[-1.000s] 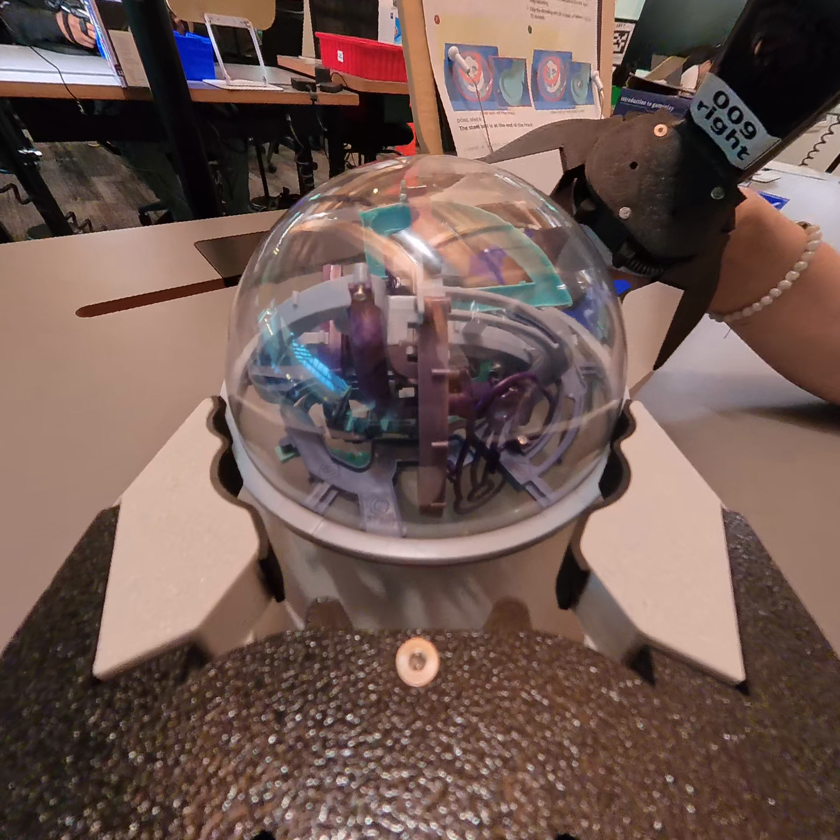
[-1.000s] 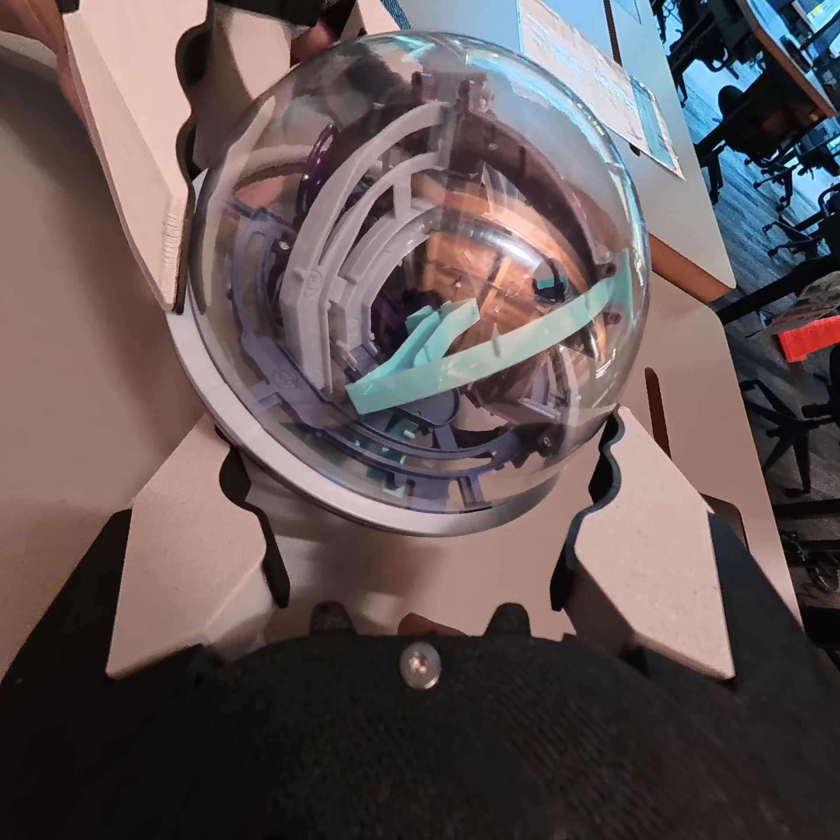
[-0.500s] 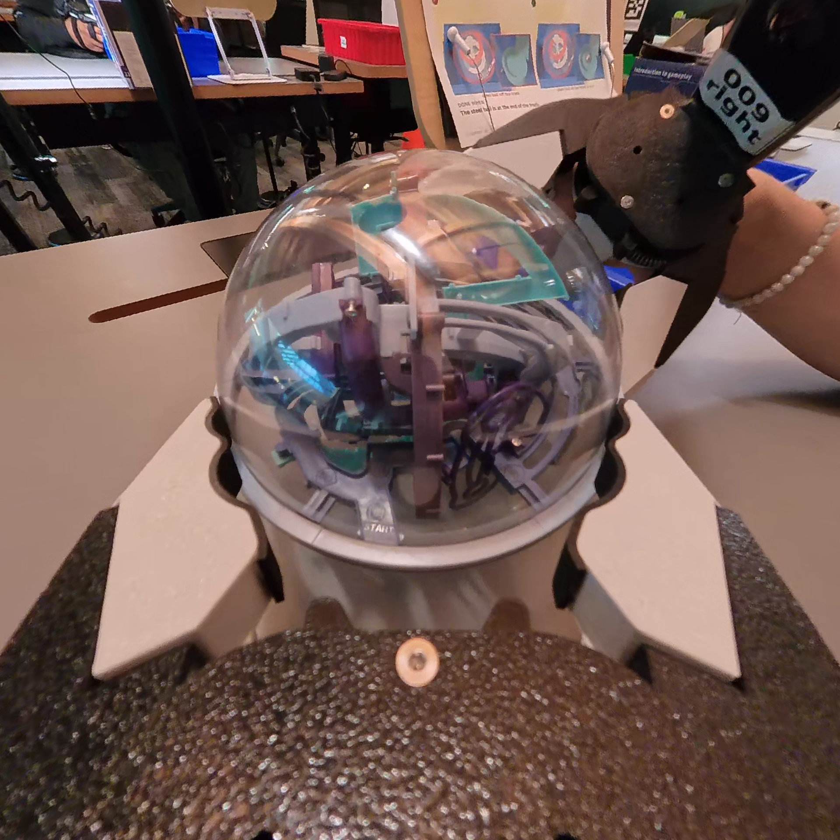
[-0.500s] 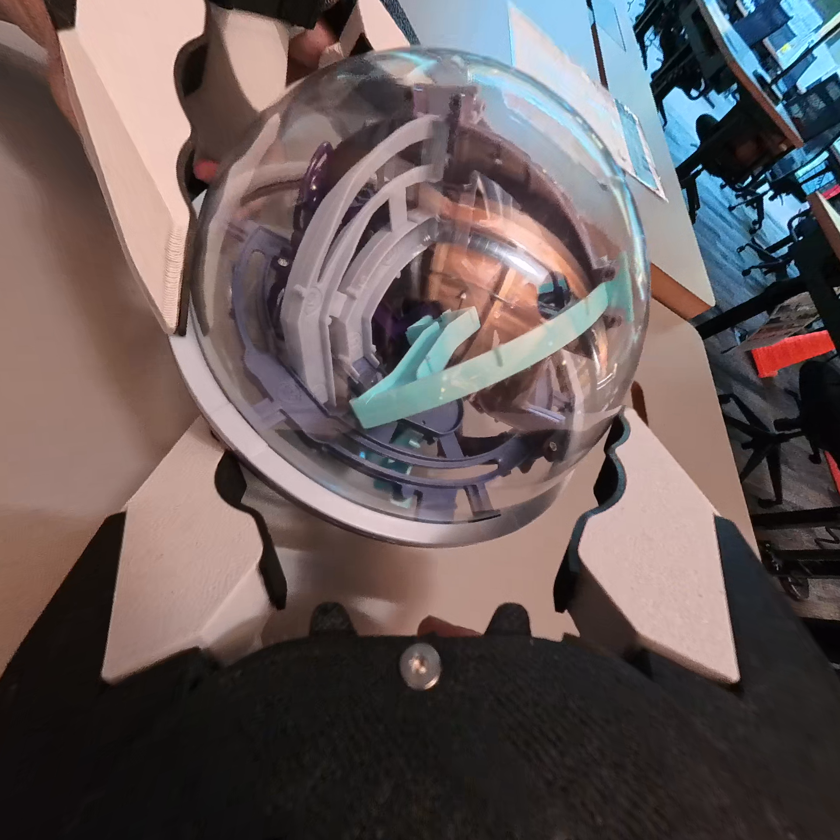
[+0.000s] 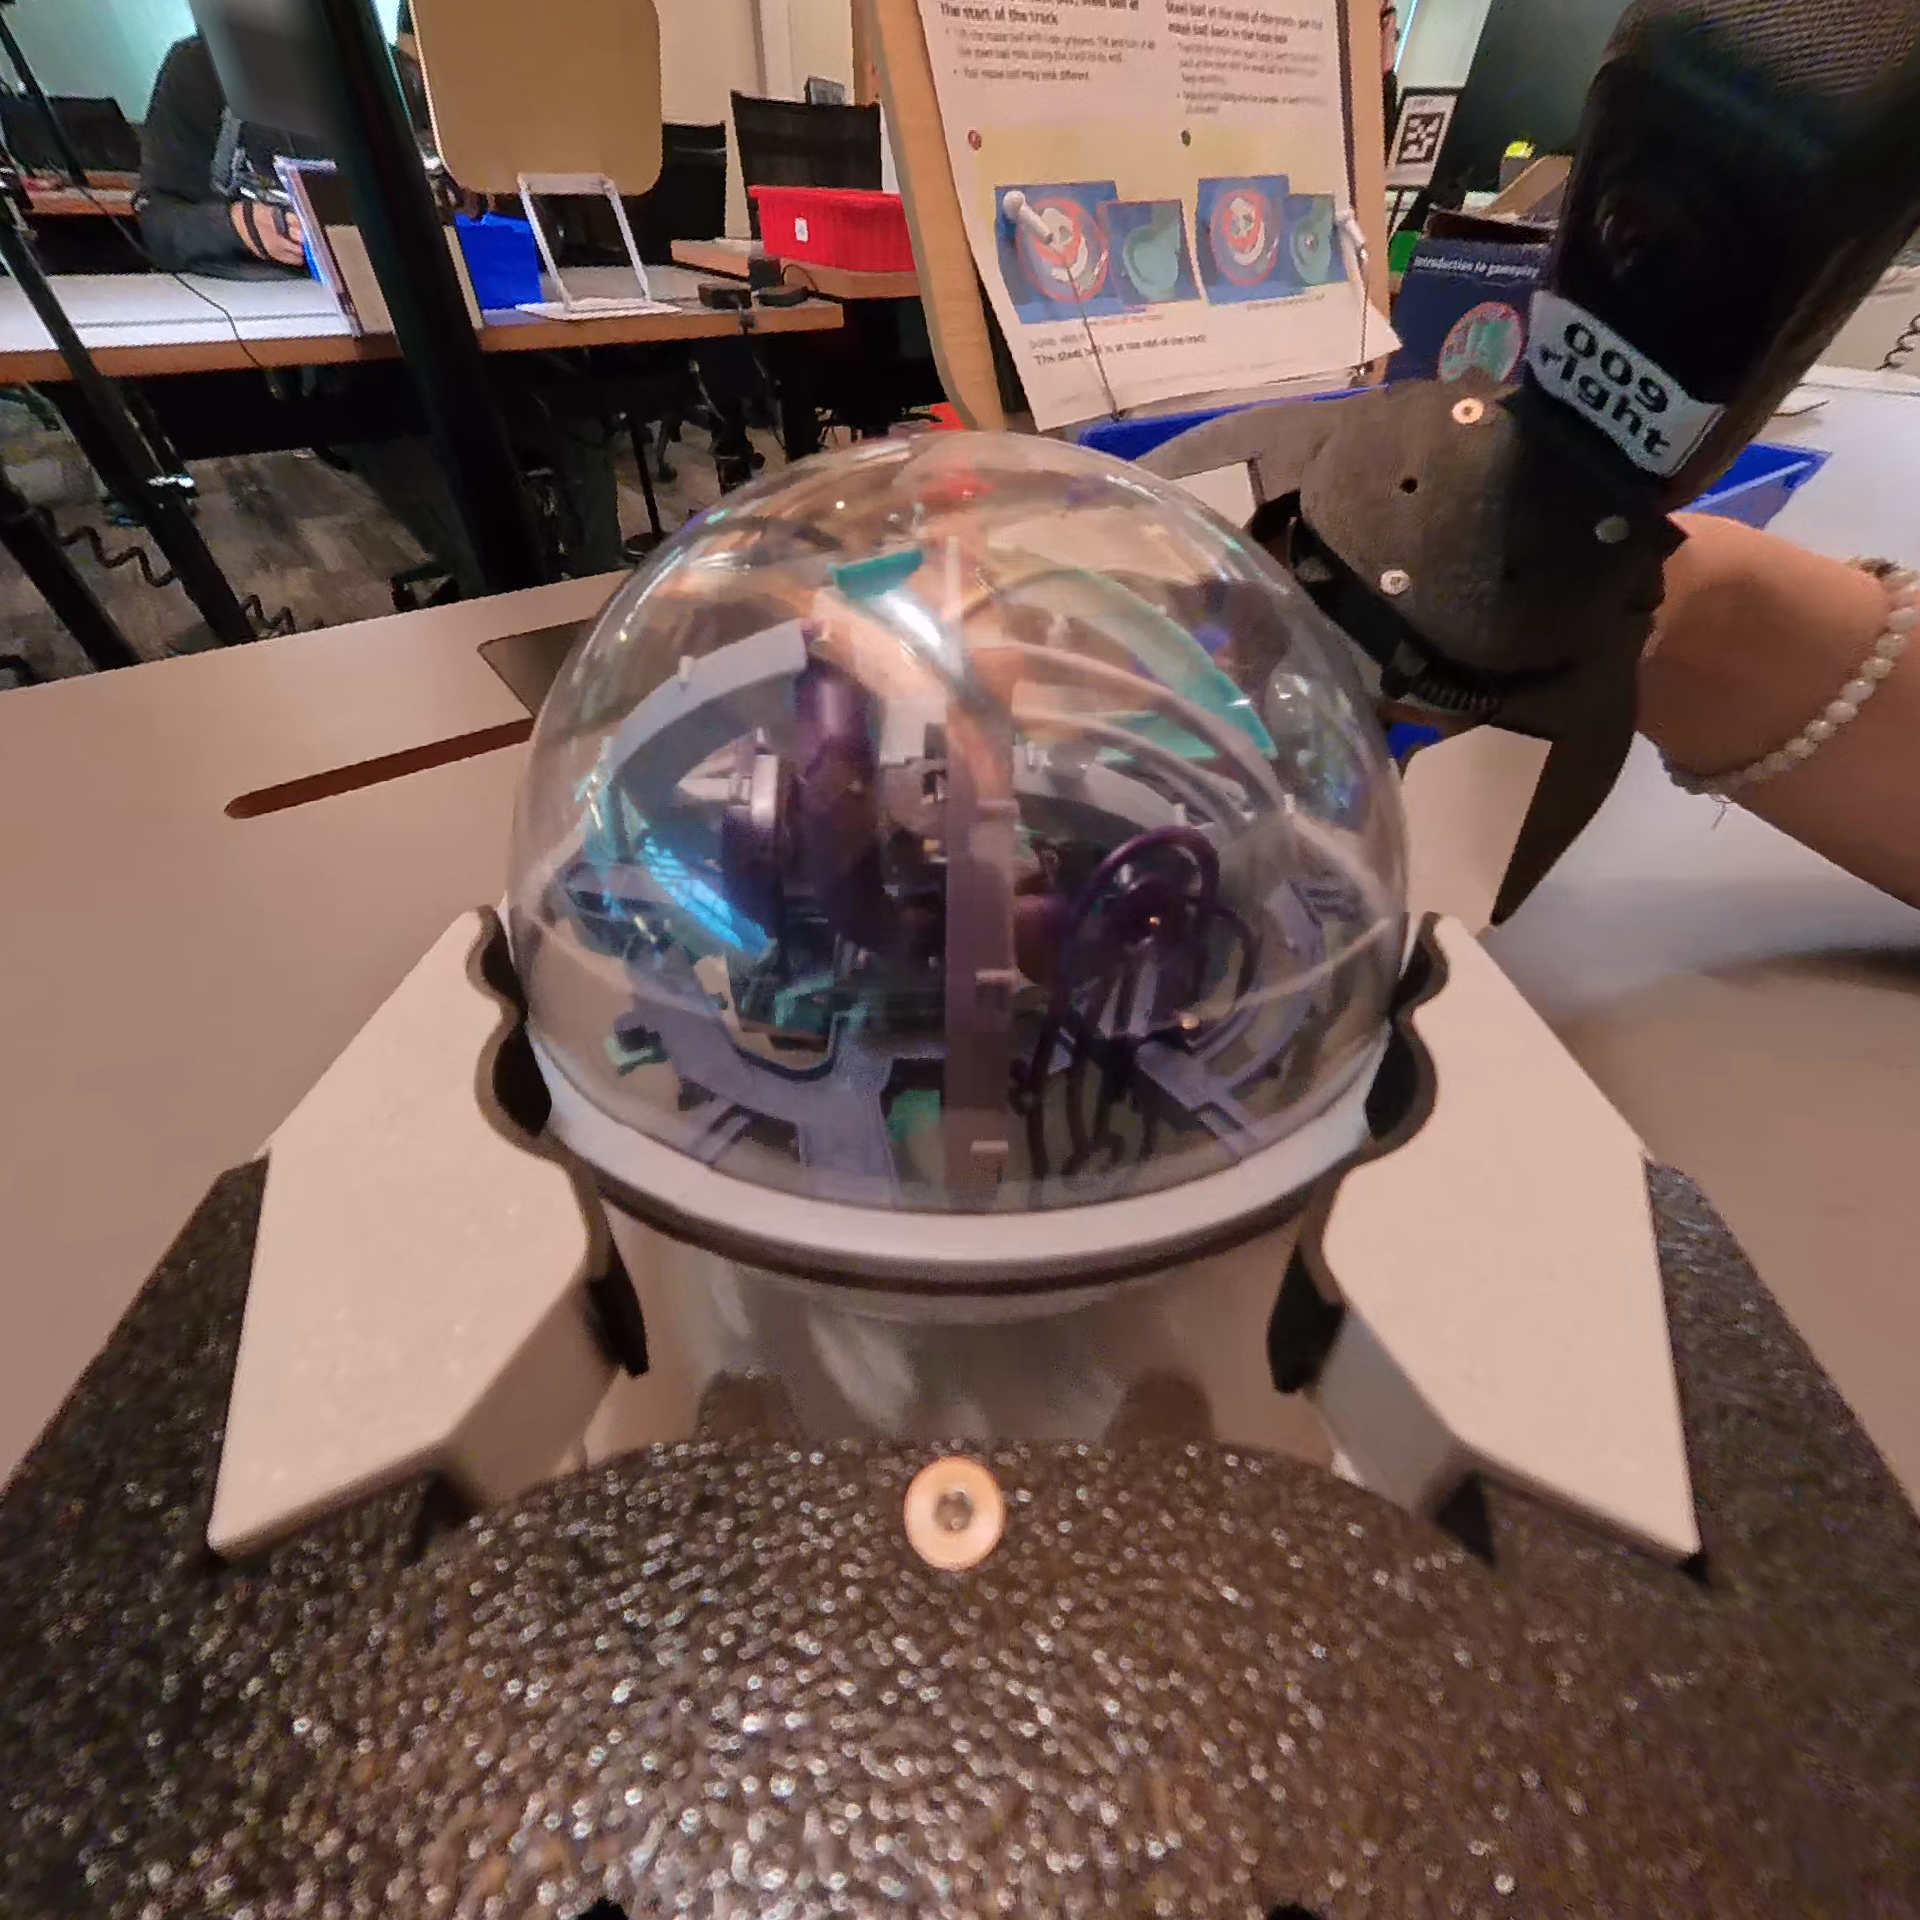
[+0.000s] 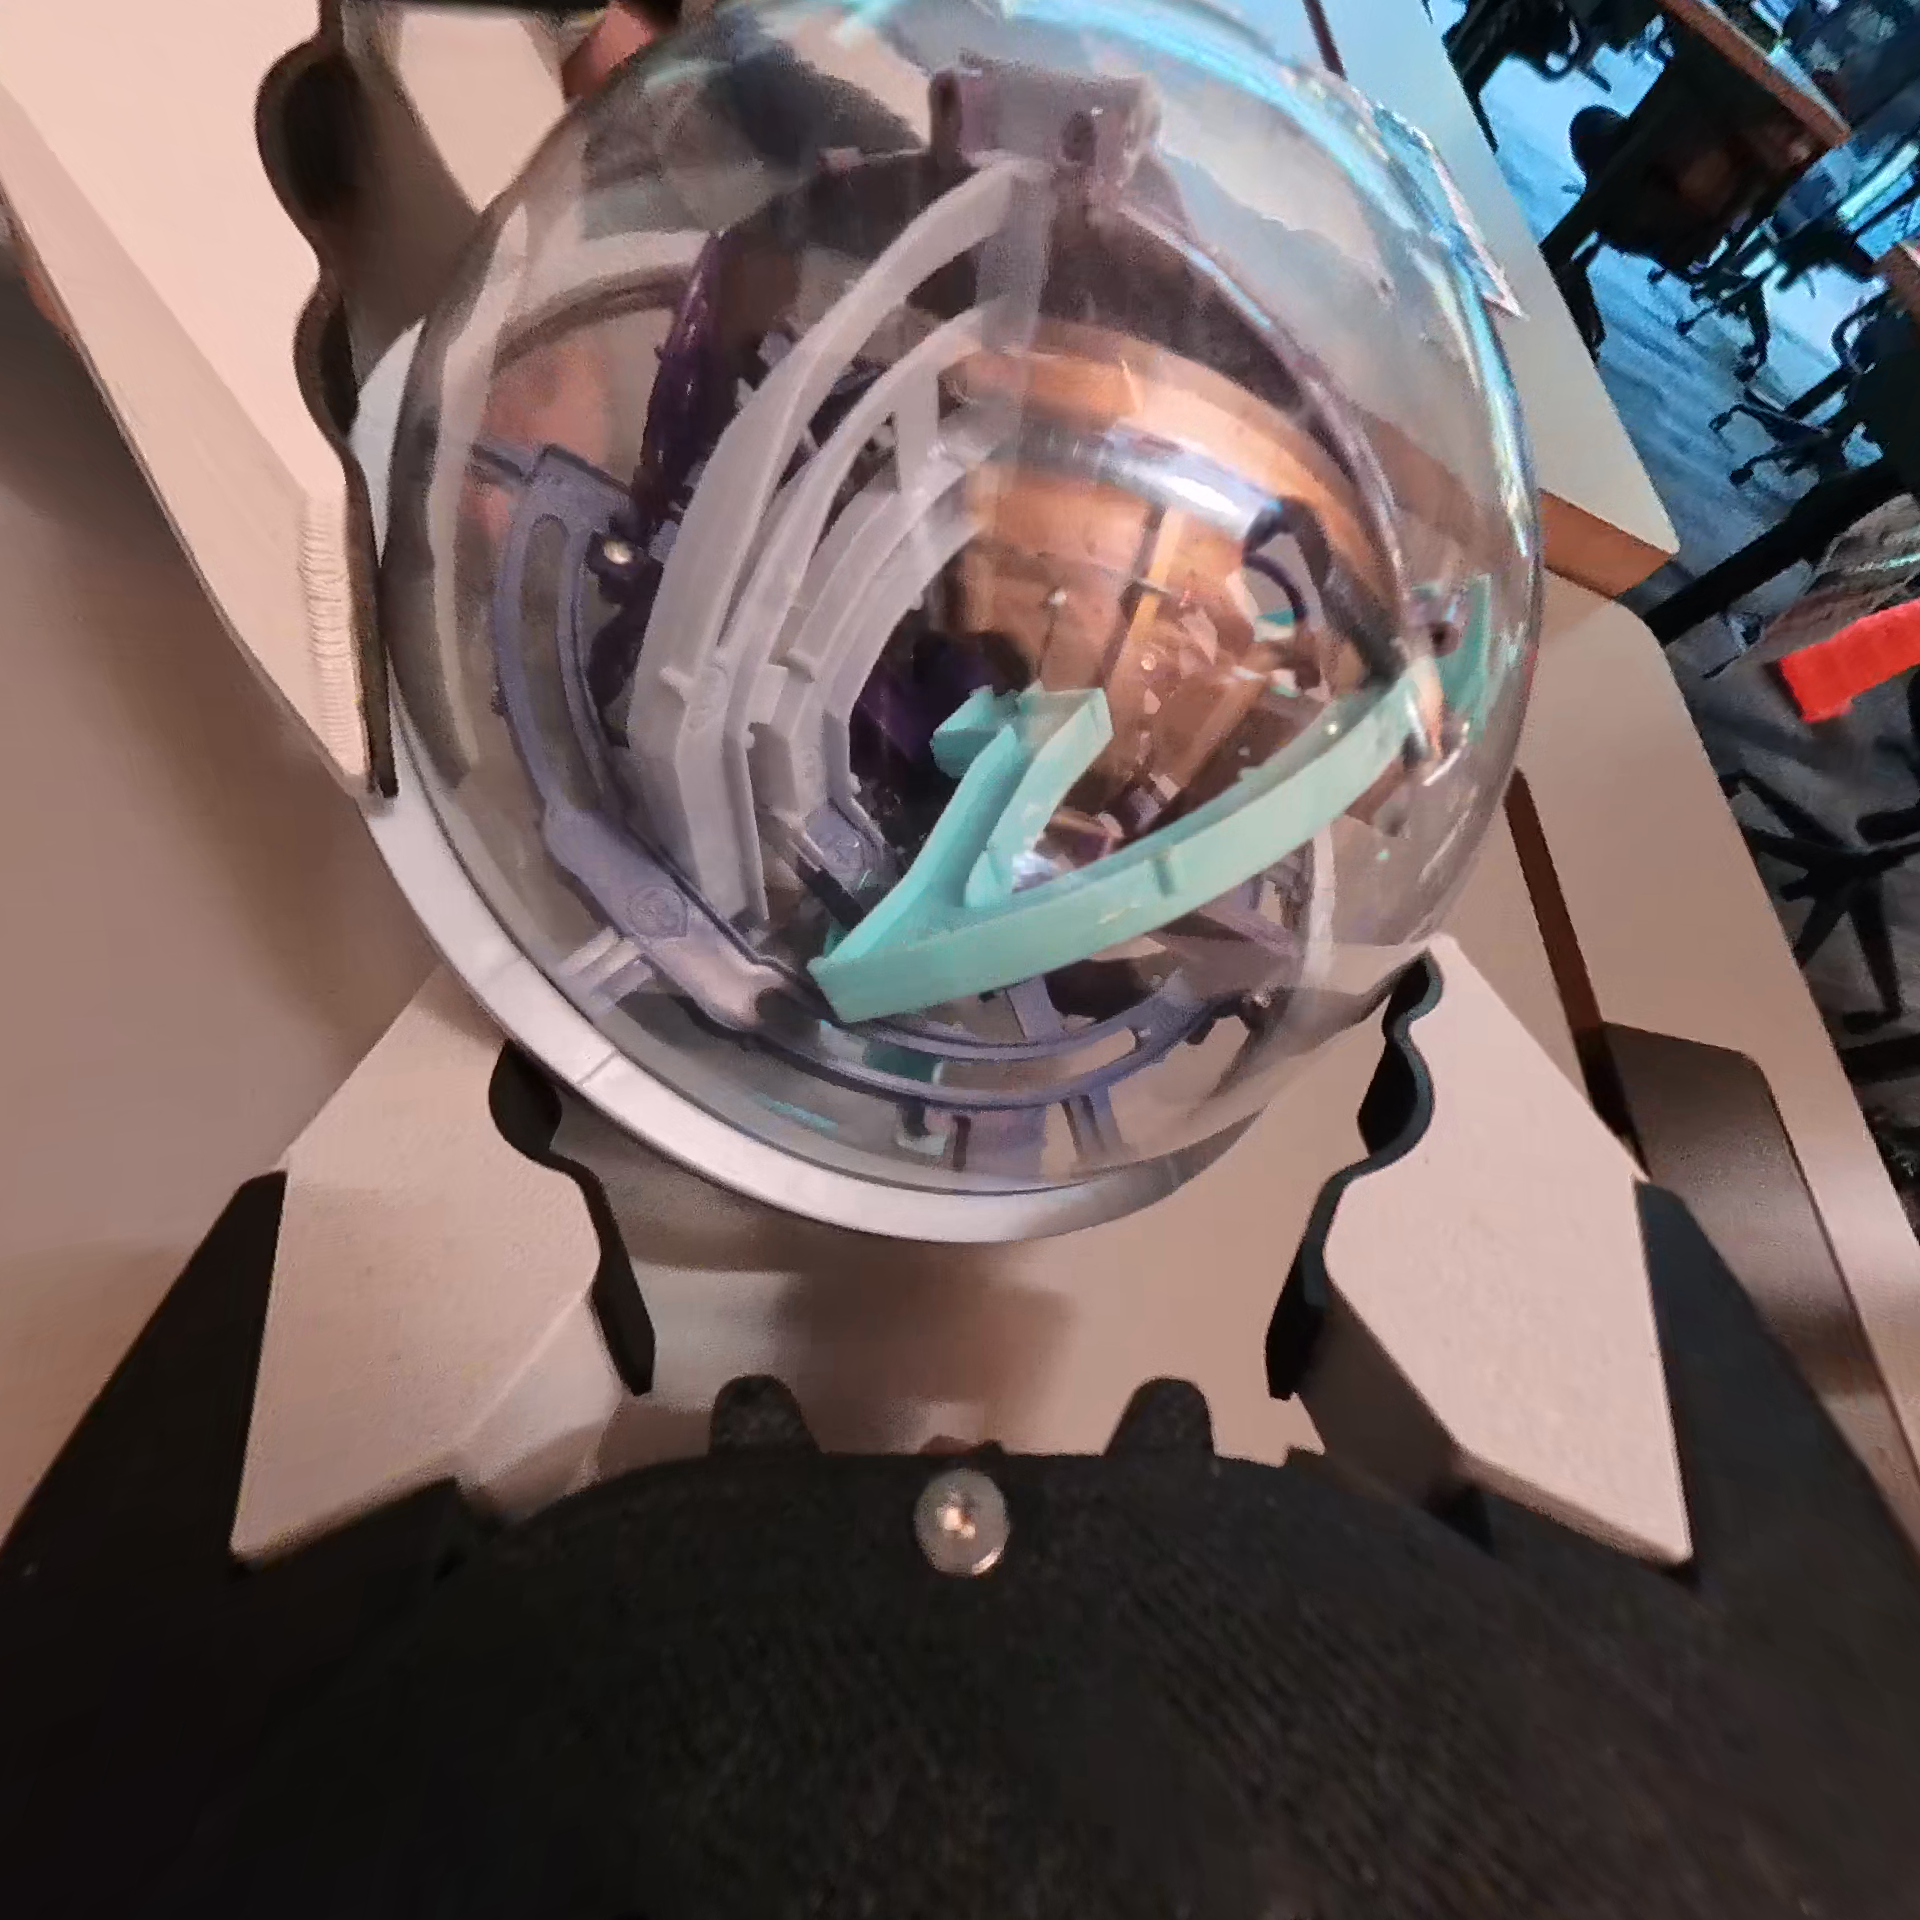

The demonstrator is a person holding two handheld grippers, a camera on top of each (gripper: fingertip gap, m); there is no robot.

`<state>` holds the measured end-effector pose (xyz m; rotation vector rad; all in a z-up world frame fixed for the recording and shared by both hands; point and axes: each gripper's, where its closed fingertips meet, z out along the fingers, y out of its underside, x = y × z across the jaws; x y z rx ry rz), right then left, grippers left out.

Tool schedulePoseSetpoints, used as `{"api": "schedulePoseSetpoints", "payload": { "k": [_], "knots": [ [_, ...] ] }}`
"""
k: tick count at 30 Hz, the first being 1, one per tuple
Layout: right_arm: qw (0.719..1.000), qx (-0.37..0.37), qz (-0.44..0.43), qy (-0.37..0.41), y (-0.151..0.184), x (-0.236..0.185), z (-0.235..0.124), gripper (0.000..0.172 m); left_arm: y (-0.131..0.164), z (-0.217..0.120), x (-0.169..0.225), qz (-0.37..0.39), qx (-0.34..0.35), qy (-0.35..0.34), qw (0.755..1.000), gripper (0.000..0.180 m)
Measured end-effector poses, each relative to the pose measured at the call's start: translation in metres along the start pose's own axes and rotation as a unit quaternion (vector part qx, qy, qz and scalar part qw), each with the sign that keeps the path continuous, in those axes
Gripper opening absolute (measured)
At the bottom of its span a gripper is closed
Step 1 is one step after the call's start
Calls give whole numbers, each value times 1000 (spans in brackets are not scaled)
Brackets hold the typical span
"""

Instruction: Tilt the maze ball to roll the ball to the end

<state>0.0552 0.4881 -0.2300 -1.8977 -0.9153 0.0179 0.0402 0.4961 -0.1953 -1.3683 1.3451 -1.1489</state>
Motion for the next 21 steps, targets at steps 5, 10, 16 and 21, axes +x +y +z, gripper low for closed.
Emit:
{"api": "schedulePoseSetpoints", "payload": {
  "k": [5, 10, 16, 21],
  "knots": [
    [1000, -20, -12, 12, 1, -1, -1, 153, 3, -2, 1, 15, -10, 4, 1000, 157],
    [998, -47, -16, 25, 7, -1, -1, 153, 2, -1, 2, 22, -3, 3, 1000, 157],
    [998, -55, -12, 17, 11, -3, -3, 151, 0, -1, 4, 30, -4, 1, 1000, 157],
    [995, -83, -44, 19, 16, 0, -5, 145, 1, -1, 4, 33, -10, 1, 999, 158]
  ]
}}
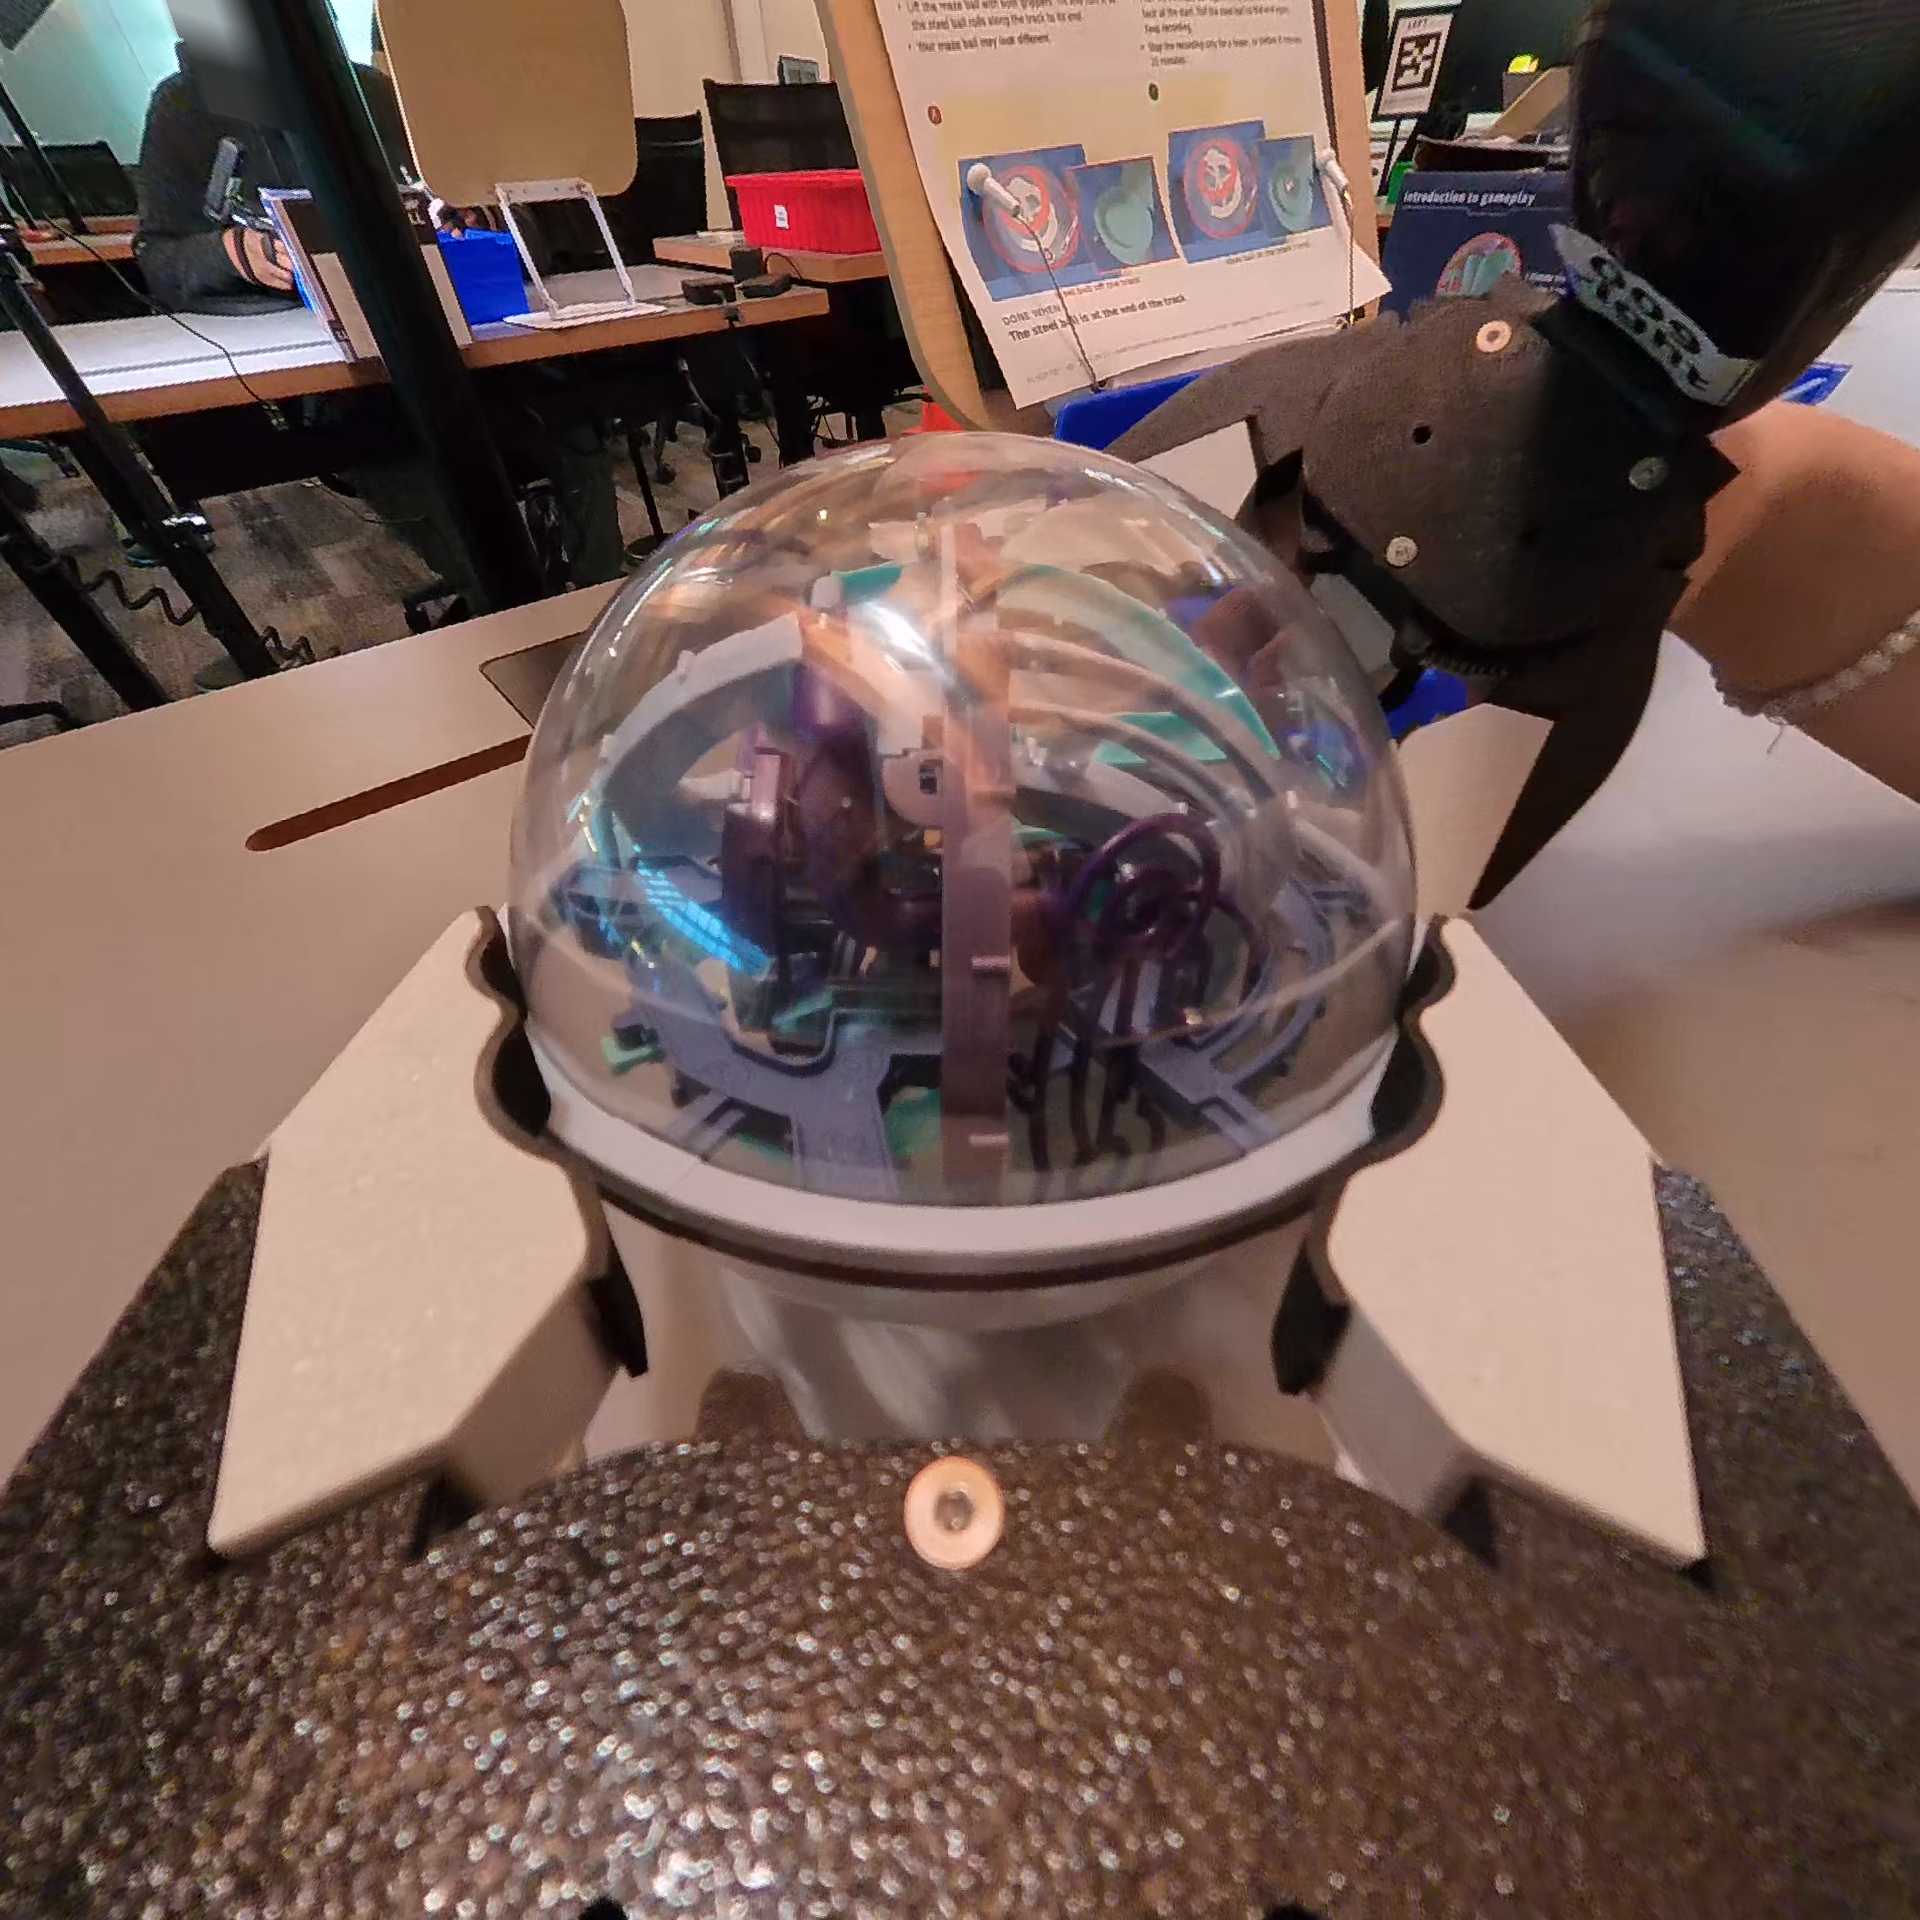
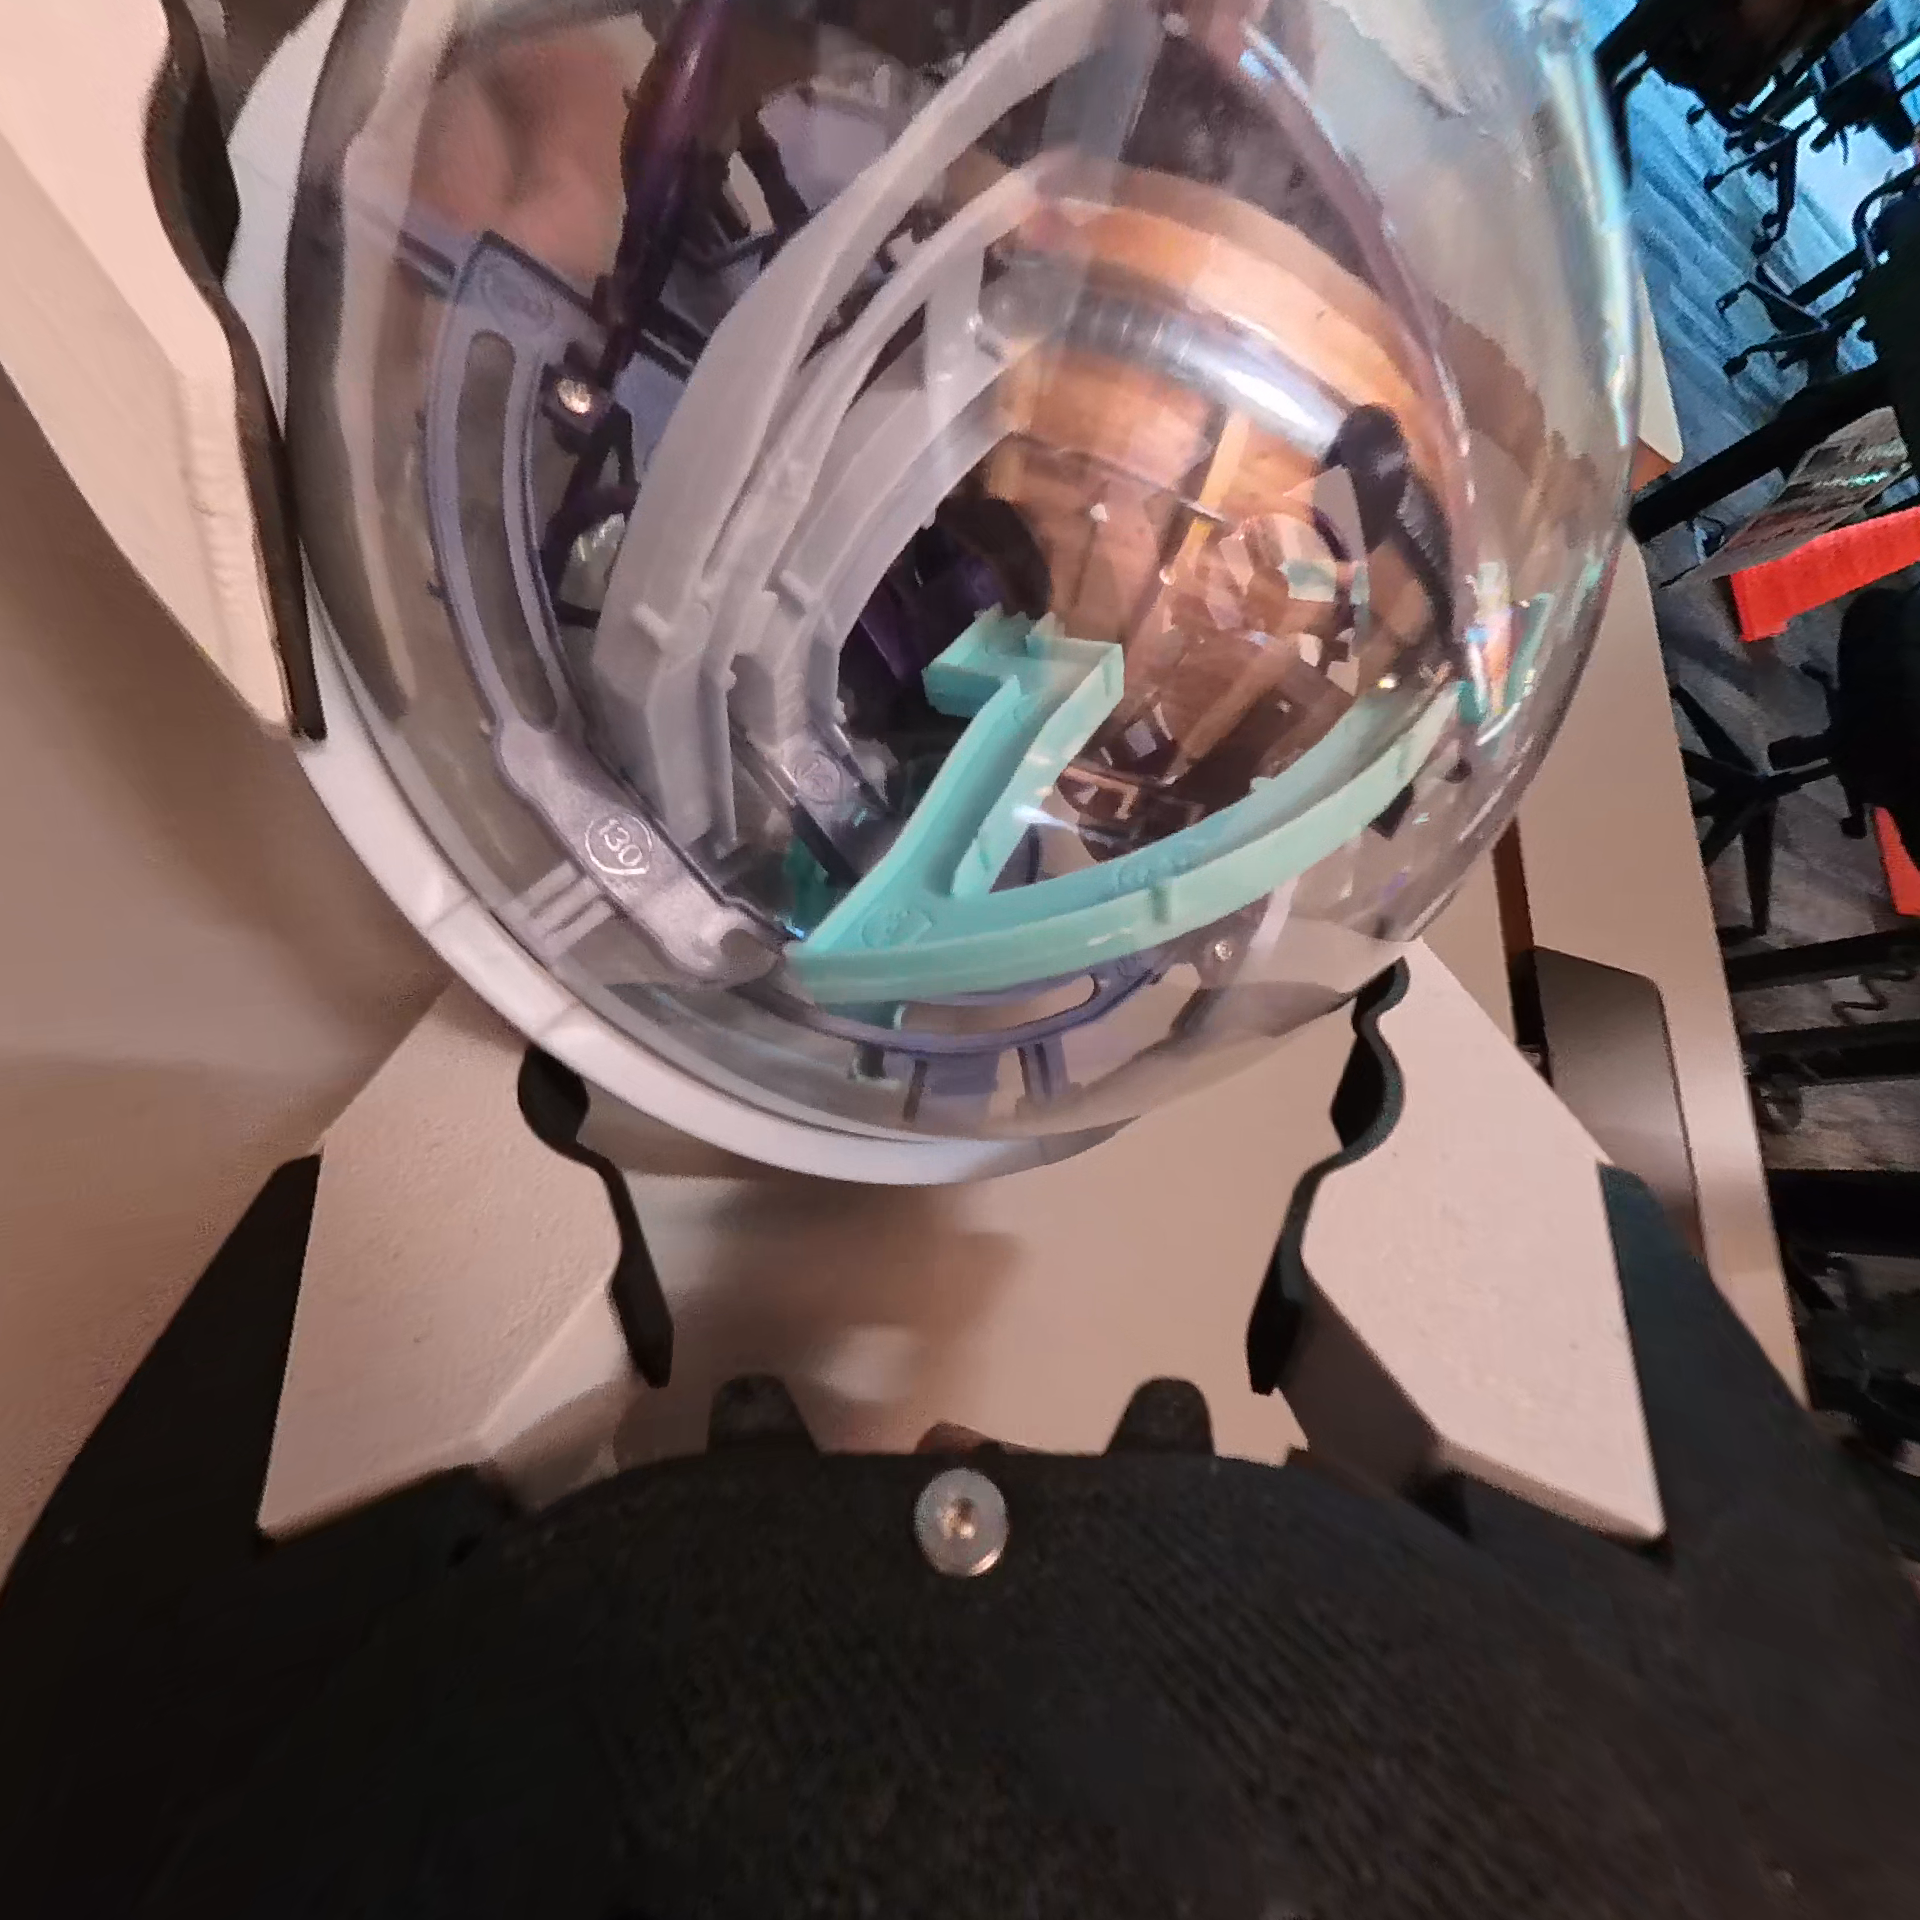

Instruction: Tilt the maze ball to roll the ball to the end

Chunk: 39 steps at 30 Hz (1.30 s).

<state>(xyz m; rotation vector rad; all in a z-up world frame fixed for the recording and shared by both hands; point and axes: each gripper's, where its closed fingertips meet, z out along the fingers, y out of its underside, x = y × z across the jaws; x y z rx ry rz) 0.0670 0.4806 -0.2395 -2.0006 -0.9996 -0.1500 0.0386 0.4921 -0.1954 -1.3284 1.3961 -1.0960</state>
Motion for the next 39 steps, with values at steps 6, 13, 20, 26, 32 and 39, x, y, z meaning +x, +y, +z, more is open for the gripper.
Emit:
{"api": "schedulePoseSetpoints", "payload": {
  "k": [6, 13, 20, 26, 32, 39],
  "knots": [
    [995, -4, -101, 1, 0, 7, 2, 155, 5, 0, -4, -3, -13, -6, 1000, 157],
    [997, 12, -77, 23, -7, 12, 11, 152, 4, -1, -8, -9, -9, -15, 1000, 157],
    [996, -4, -73, 48, 3, 14, 9, 150, 0, 4, -5, 60, 2, -43, 997, 157],
    [998, 12, -52, 42, 2, 14, 11, 152, -4, 5, -5, 25, 27, -38, 999, 157],
    [998, 23, -37, 40, 2, 9, 13, 150, -8, 3, -5, -27, 42, -21, 999, 157],
    [999, 18, -14, 22, 4, -4, -2, 142, -7, 0, 8, -9, 19, 16, 1000, 157]
  ]
}}
